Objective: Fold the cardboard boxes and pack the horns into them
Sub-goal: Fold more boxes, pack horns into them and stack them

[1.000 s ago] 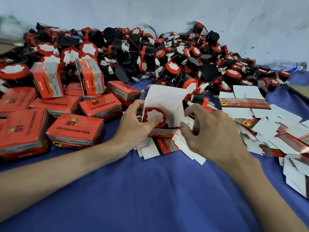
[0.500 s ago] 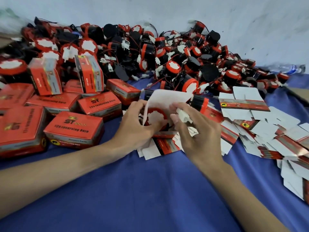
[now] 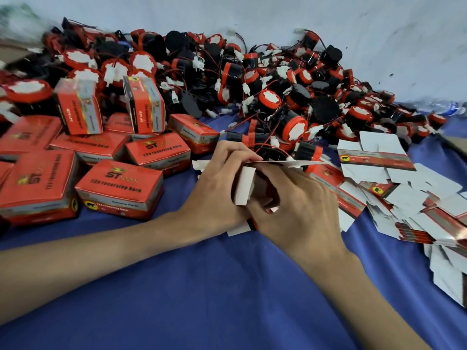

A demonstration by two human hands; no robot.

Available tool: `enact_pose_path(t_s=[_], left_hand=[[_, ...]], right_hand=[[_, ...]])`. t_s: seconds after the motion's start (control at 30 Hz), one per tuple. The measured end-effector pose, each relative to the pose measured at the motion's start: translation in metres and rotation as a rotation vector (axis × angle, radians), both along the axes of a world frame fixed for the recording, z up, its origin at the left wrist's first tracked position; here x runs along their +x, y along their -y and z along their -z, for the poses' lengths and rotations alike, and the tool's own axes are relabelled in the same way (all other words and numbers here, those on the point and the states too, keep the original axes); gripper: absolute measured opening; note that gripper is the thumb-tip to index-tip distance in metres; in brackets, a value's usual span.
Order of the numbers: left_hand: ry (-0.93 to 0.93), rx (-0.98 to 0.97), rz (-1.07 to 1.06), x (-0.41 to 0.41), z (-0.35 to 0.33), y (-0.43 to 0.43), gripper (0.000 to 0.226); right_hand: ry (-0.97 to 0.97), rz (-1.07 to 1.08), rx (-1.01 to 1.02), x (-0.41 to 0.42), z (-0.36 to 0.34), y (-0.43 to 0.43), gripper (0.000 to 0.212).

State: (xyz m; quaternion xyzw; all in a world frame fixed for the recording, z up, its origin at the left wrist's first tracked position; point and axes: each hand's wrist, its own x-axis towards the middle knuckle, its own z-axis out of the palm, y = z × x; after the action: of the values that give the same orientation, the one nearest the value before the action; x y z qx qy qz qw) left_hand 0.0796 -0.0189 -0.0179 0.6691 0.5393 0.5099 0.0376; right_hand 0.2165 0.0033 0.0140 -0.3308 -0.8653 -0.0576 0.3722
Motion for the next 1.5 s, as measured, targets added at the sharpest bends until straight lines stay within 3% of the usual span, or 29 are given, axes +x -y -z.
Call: enact_pose_path(t_s=[0.17,0.27,0.43,0.53,0.67,0.83,1.07,1.3,1.5], left_hand=[[-0.032,0.008,0.02,0.002,0.001,0.002,0.061],[0.005,-0.014,-0.001,0.0,0.003,-0.002,0.054],[0.211,-0.11,0.02,-0.002,0.006,-0.006,0.054],[0.129,-0.06,0.021,-0.004,0.008,-0.007,0.053],[-0.033,0.034,0.003,-0.003,0.009,-0.006,0.053],[-0.137,0.048,0.001,-0.002,0.008,-0.004,0.056],[-0.075,0.005,0.028,-0.001,0.004,-0.003,0.06],[0.04,-0.037,0.046,-0.001,0.006,-0.004,0.059],[0.131,-0.115,0.07,-0.002,0.007,-0.006,0.059]], right_hand=[[-0.023,0.071,-0.078,-0.005,0.0,0.004,0.043],[0.016,0.087,-0.083,-0.007,0.002,0.003,0.048],[0.222,0.065,-0.062,-0.004,0.005,-0.001,0.048],[0.282,0.039,-0.071,-0.006,0.007,0.002,0.047],[0.173,0.002,-0.138,-0.006,0.008,0.006,0.033],[0.075,-0.098,-0.197,-0.004,0.007,0.0,0.034],[0.101,-0.005,-0.142,-0.004,0.006,0.002,0.03],[0.018,-0.114,-0.159,-0.005,0.011,-0.002,0.021],[0.062,-0.157,-0.174,-0.005,0.008,-0.001,0.036]])
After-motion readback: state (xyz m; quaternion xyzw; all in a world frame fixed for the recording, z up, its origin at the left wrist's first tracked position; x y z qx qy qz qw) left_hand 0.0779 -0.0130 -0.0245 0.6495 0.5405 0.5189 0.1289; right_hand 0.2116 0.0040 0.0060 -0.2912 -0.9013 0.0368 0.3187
